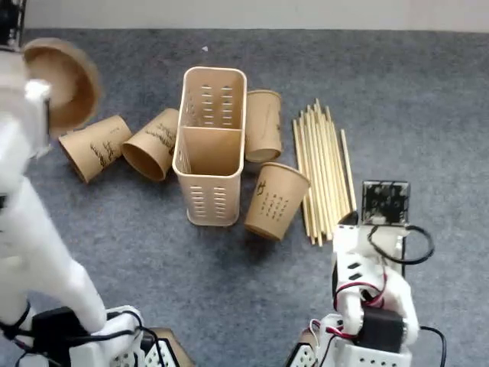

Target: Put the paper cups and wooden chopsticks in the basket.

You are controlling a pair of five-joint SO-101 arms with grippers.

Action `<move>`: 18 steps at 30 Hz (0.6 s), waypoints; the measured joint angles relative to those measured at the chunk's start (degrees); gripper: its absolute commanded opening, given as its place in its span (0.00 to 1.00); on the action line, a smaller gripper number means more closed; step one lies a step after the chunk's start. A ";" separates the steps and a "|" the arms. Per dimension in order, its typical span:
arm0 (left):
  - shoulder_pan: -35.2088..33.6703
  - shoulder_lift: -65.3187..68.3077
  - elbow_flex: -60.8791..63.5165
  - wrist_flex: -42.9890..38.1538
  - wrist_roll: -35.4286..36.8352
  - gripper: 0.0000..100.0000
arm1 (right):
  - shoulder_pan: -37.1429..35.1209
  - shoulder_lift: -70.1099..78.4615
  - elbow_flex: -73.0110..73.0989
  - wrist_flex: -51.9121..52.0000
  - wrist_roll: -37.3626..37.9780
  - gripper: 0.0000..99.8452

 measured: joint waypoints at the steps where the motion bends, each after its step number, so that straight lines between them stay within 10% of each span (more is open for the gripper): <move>1: 3.08 0.18 -0.09 -1.67 2.46 0.00 | 0.00 -2.02 3.69 -1.23 0.00 0.14; 8: 21.19 12.66 0.53 -8.62 15.82 0.00 | 0.00 -11.08 19.08 -4.40 0.00 0.14; 18: 23.30 28.57 -2.46 -9.05 21.63 0.10 | -2.02 -11.69 19.87 -4.48 0.18 0.14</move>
